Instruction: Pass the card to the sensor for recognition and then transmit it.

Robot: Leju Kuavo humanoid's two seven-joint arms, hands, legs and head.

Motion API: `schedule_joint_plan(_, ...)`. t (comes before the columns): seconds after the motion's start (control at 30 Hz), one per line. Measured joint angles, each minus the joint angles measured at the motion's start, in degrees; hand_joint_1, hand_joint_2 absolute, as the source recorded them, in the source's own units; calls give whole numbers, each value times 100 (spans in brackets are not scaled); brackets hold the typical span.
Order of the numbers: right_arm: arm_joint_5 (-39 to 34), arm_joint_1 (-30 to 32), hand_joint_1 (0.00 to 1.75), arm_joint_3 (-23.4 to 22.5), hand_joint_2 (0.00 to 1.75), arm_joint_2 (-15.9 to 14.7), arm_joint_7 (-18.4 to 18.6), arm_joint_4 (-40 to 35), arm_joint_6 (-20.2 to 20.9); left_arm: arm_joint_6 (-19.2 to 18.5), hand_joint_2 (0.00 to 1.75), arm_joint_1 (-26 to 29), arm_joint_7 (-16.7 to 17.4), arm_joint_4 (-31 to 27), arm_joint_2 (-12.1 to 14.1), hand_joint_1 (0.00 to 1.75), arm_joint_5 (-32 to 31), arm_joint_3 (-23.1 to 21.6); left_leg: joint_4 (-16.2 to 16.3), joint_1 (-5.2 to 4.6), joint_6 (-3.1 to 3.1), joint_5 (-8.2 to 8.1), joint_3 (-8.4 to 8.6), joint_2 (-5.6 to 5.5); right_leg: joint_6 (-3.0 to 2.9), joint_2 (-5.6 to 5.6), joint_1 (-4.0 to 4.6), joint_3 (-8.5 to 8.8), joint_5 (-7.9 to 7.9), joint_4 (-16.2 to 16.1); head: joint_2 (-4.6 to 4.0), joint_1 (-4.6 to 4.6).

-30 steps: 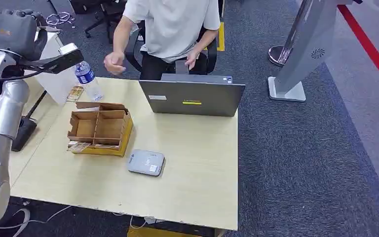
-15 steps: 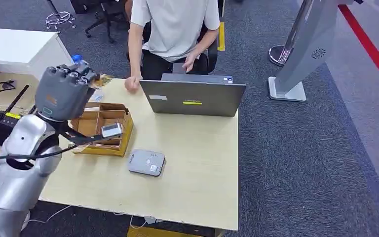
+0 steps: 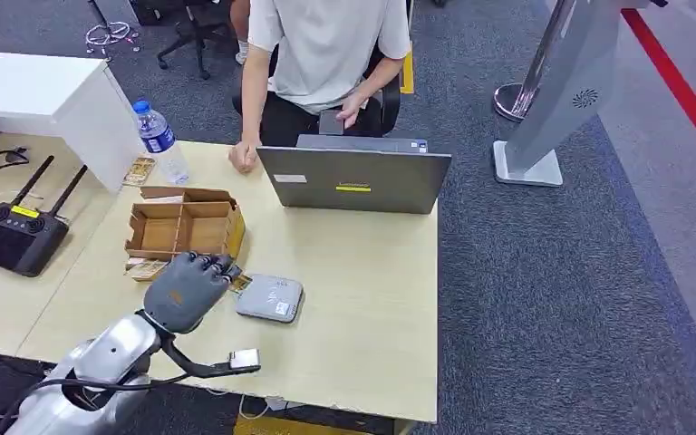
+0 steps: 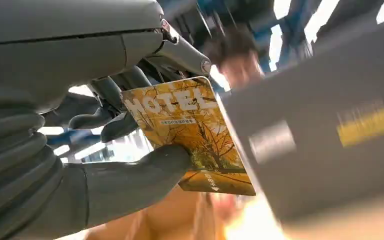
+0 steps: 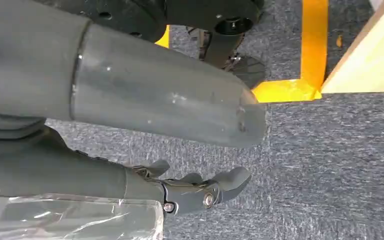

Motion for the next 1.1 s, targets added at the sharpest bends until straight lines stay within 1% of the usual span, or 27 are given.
schedule_joint_plan(0.13, 83, -5, 0, 0, 0, 0, 48, 0, 28, -122, 175, -62, 0, 617, -146, 175, 54, -109, 1, -1, 1, 1, 0, -1, 2, 0, 0, 2, 2, 0, 0, -2)
schedule_joint_plan(0.43, 236, -49, 0, 0, 0, 0, 92, 0, 35, -186, 175, -368, 149, 1564, -647, 175, 57, -177, 4, -2, 3, 2, 0, -3, 4, -5, -1, 3, 5, 0, 0, -4)
schedule_joint_plan(0.7, 352, -103, 0, 0, 0, 2, 105, 0, 39, -109, 175, -726, 247, 2182, -1059, 175, 43, -201, 3, -1, 2, 2, 0, -4, 3, -6, -1, 4, 4, 0, 0, -2)
schedule_joint_plan(0.93, 391, -136, 0, 0, 0, 2, 122, 0, 55, -85, 175, -893, 238, 2506, -1255, 175, 63, -203, 3, -2, 3, 2, 1, -6, 3, -8, -1, 7, 5, 0, 0, -2)
schedule_joint_plan(1.0, 424, -136, 0, 0, 0, 2, 127, 0, 57, 112, 175, -910, 214, 2554, -1281, 175, 118, -203, 4, -2, 3, 2, 1, -5, 3, -7, -1, 5, 5, 0, 0, -2)
schedule_joint_plan(1.1, 455, -132, 0, 0, 0, 2, 111, 0, 55, 891, 175, -907, 175, 2434, -1327, 175, 197, -192, 4, -1, 2, 3, -1, -7, 3, -8, -1, 3, 5, 1, 0, -4)
